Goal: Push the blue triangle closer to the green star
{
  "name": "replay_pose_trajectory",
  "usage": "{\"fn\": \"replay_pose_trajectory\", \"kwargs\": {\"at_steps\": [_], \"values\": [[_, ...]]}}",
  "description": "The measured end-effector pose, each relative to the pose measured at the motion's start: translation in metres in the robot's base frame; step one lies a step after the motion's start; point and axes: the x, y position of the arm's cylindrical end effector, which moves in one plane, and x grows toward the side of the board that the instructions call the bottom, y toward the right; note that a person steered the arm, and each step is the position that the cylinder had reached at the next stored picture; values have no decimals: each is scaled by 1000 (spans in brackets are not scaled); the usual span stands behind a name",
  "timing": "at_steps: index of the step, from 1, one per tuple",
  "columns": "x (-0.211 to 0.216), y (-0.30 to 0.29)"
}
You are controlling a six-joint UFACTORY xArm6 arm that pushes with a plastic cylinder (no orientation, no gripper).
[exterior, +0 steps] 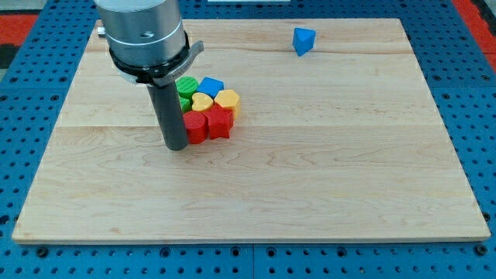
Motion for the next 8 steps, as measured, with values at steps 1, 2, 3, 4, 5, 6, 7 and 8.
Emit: {"fn": "replay_pose_trajectory", "kwargs": {"at_steps": [1,2,3,4,5,6,7,8], "values": [[42,38],[13,115],[-57,201],[-156,232],[-218,257],[-230,216],[-233,160],[-230,97]]}}
